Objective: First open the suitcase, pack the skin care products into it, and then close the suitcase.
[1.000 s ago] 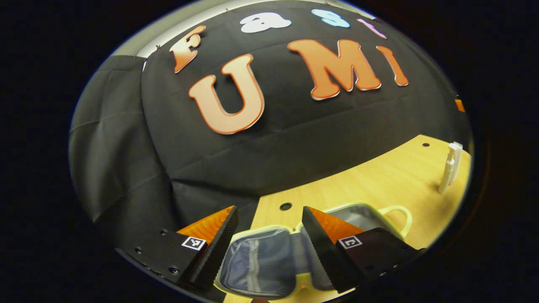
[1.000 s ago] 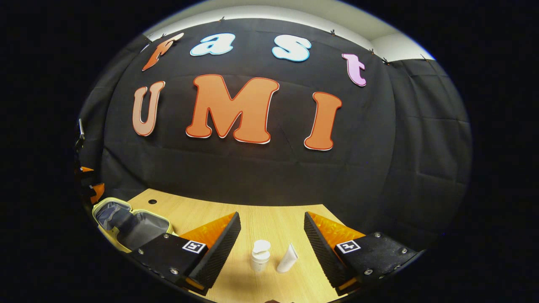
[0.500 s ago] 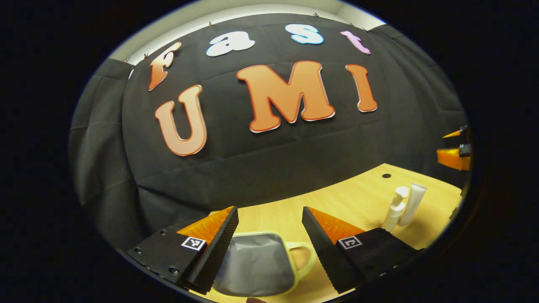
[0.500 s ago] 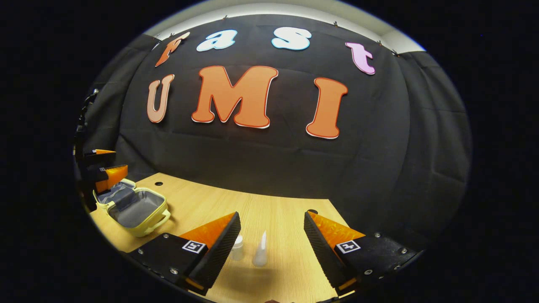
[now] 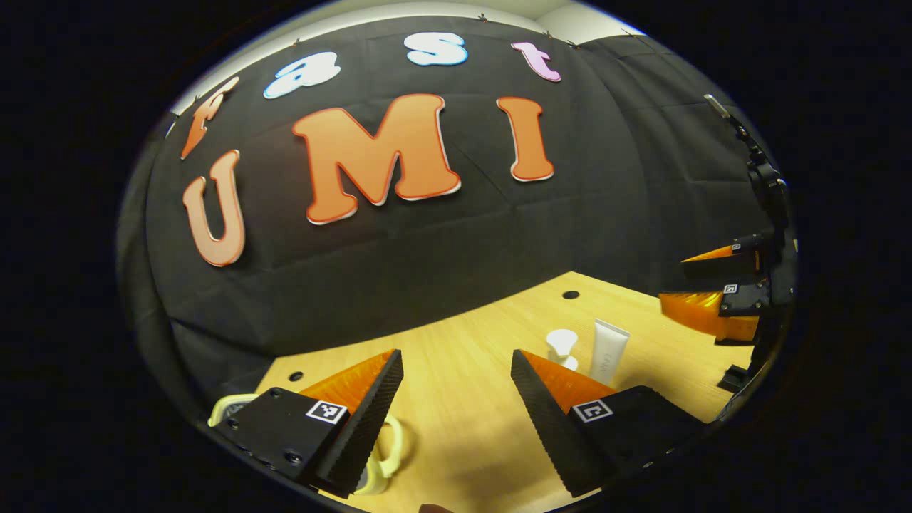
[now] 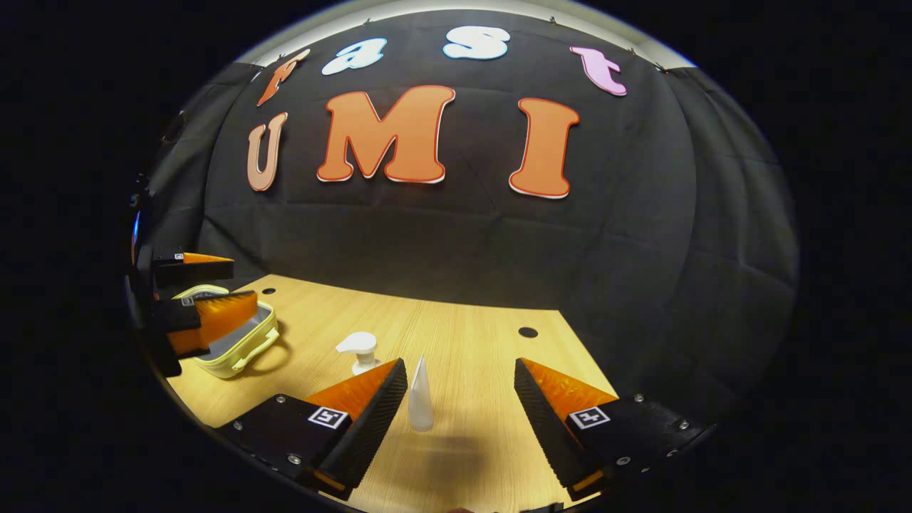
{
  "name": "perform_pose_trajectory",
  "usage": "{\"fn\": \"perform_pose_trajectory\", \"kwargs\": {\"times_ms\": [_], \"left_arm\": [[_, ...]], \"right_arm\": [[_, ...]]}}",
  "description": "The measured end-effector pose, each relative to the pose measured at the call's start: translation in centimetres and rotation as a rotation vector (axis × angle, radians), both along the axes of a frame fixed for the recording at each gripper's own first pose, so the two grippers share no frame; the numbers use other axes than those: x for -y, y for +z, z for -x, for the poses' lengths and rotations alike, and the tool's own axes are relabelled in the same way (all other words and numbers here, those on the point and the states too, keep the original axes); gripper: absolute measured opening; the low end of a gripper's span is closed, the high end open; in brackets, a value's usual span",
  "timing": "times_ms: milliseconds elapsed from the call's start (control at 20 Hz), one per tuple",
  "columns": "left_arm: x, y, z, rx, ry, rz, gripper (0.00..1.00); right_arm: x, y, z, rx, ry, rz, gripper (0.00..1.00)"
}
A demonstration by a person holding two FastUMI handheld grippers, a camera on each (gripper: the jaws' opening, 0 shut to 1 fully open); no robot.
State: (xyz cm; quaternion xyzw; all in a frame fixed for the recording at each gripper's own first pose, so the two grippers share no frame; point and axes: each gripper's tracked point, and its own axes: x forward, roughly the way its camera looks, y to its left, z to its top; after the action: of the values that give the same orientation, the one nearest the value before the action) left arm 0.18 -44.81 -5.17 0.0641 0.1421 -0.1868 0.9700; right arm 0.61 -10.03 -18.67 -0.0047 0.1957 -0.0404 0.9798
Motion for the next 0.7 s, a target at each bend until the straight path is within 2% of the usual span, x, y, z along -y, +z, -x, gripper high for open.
{"fn": "perform_pose_trajectory", "kwargs": {"times_ms": [500,700], "left_arm": [[7.6,-8.7,-0.1,-0.276,-0.163,0.067,1.0],[9.1,-10.9,-0.5,-0.36,-0.177,0.073,1.0]], "right_arm": [[-1.4,-6.8,-1.0,-0.142,0.077,-0.042,0.98],[-1.5,-10.1,-1.6,-0.205,0.12,-0.015,0.97]]}}
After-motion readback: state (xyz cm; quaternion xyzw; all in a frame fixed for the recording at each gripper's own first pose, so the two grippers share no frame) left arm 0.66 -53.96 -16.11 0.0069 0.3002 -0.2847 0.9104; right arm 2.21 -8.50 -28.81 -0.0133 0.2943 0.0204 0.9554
